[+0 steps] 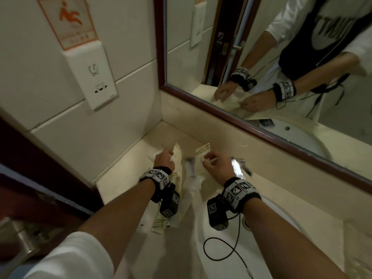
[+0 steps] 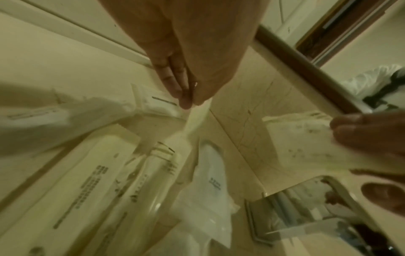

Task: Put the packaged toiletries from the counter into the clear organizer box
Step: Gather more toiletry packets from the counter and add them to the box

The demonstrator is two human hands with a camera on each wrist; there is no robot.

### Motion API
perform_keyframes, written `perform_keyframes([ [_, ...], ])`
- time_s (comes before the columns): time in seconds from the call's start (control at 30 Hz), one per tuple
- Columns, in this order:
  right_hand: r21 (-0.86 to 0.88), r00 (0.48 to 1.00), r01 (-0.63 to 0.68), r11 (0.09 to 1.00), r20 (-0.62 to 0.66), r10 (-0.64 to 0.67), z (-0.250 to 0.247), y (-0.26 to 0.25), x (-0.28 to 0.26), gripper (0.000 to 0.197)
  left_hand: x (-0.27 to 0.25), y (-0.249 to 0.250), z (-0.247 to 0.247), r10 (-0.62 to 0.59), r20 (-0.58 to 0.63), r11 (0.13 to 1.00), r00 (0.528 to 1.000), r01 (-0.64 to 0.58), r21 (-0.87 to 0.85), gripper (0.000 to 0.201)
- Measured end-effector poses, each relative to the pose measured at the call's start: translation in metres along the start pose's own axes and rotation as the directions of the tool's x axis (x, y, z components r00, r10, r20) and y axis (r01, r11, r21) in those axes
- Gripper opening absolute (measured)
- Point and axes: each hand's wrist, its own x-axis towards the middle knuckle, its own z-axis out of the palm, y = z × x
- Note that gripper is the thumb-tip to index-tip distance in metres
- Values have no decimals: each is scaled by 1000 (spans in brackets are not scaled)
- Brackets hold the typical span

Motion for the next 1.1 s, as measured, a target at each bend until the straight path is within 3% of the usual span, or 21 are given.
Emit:
perform_keyframes([
  [0.17,42,998,-23,999,-51,25,-23,-1,-19,9,-17,15,-4,7,39,999,999,-6,-34,40],
  [0.47,100,974,-15,995,-226,38,-85,28,-64,8,-62,77,19,233,69,971,970,-228,-78,17],
  [0.63,114,944,-40,993,-322,75,-137,63,-105,9,-95,120,47,287,41,955,957,-282,-90,12],
  [0.9,211,854,-205,956,-438,280,-213,132,-176,21,-150,181,99,393,172,919,903,-381,-99,9],
  [1.03,235,797,-254,938,-499,341,-242,163,-216,15,-187,204,133,443,263,896,857,-437,-84,1],
  [1.1,242,772,-283,928,-517,370,-255,179,-235,14,-204,213,151,474,301,878,827,-468,-97,14],
])
